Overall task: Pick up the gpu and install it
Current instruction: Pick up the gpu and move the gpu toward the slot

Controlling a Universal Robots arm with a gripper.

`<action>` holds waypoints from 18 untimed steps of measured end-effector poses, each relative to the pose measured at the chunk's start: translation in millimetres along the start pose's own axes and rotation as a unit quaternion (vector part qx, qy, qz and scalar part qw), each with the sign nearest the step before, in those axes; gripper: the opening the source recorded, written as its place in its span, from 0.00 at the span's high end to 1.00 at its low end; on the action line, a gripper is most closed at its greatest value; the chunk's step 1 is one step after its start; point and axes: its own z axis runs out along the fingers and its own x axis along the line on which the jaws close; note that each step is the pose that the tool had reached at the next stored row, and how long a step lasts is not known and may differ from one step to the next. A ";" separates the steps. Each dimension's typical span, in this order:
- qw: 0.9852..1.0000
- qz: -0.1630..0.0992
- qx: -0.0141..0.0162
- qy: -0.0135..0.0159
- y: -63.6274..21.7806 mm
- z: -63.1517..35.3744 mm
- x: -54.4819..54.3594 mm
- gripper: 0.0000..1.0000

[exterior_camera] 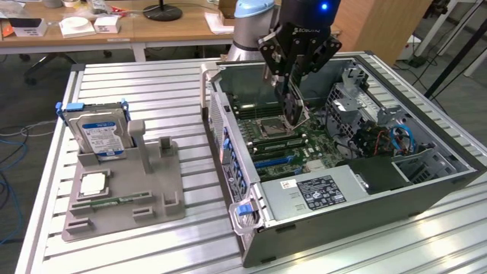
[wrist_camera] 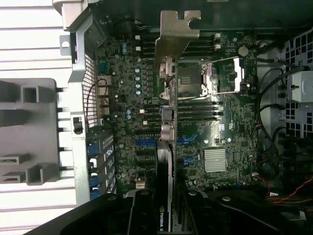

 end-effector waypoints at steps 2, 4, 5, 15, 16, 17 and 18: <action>1.000 0.000 0.000 0.000 0.1 0.0 -1.7 0.74; 1.000 0.000 0.000 0.000 0.1 0.1 -2.2 0.74; 1.000 0.000 0.000 0.000 0.1 0.1 -2.2 0.74; 1.000 0.000 0.000 0.000 0.1 0.1 -2.3 0.74; 1.000 0.000 0.000 0.000 0.1 0.1 -2.3 0.74; 1.000 0.000 0.000 0.000 0.1 0.1 -2.3 0.74; 1.000 0.000 0.000 0.000 0.2 0.1 -2.3 0.74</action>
